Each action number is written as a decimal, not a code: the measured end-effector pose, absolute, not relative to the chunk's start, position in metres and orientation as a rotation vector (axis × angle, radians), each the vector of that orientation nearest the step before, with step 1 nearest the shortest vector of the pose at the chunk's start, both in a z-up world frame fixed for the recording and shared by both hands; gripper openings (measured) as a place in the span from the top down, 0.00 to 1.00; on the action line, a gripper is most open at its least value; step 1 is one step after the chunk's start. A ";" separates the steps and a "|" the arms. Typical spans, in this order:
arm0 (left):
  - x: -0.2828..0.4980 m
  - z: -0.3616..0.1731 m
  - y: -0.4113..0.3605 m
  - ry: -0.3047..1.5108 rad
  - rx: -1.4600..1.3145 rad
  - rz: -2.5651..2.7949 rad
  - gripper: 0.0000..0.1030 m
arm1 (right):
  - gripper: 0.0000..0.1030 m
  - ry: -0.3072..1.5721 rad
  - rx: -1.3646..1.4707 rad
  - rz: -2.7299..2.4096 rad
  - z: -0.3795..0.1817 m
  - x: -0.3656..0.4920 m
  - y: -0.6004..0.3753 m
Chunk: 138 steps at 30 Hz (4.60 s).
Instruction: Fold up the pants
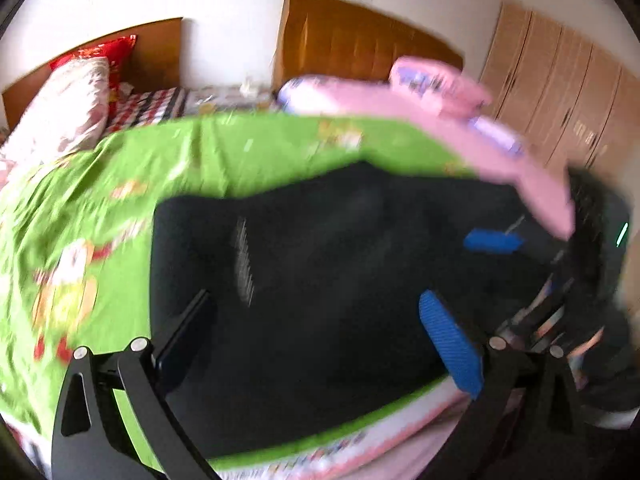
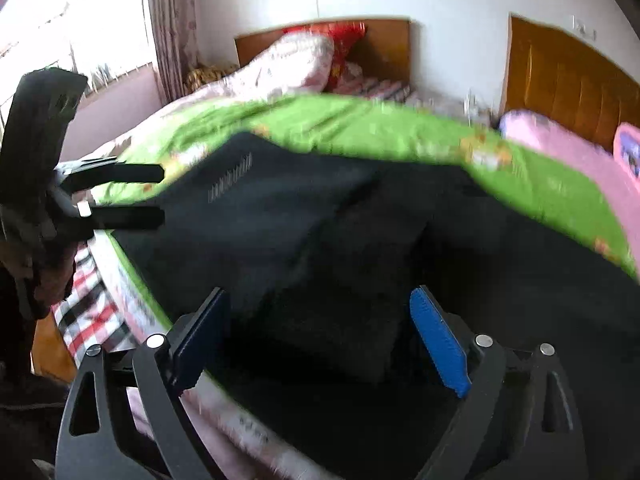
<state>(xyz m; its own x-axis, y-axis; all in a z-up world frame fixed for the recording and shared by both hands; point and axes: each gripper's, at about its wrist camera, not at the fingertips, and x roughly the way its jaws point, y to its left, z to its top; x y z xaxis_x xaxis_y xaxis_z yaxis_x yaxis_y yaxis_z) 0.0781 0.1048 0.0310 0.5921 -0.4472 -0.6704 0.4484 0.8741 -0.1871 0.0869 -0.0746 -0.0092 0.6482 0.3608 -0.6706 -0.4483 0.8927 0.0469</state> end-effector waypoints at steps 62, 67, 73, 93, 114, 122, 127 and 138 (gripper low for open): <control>0.138 -0.044 0.047 0.872 0.144 -0.253 0.01 | 0.05 0.772 0.009 -0.079 -0.059 0.062 -0.260; 0.138 -0.043 0.047 0.867 0.143 -0.250 0.01 | 0.05 0.767 0.021 -0.035 -0.068 0.057 -0.268; 0.138 -0.043 0.047 0.866 0.144 -0.249 0.01 | 0.05 0.696 0.206 -0.004 -0.047 0.026 -0.300; 0.175 0.043 -0.144 0.880 0.317 -0.459 0.02 | 0.05 0.801 -0.047 -0.126 -0.026 0.091 -0.294; 0.210 -0.058 -0.304 0.898 0.474 -0.519 0.01 | 0.04 0.694 -0.025 -0.077 -0.065 0.015 -0.308; 0.236 -0.034 -0.318 0.904 0.324 -0.533 0.01 | 0.04 0.656 0.090 -0.048 -0.064 -0.003 -0.326; 0.248 -0.057 -0.341 0.936 0.336 -0.494 0.01 | 0.05 0.641 0.054 -0.033 -0.066 -0.012 -0.323; 0.220 0.025 -0.257 0.813 0.053 -0.533 0.01 | 0.04 0.575 0.560 -0.042 -0.080 -0.073 -0.406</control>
<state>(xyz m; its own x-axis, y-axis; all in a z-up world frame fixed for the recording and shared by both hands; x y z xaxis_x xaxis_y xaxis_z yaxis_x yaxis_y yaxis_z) 0.2195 -0.2573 0.0254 0.5634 -0.4325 -0.7039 0.4726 0.8676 -0.1548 -0.0726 -0.4060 -0.0798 0.8423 0.1154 -0.5265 0.1899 0.8506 0.4903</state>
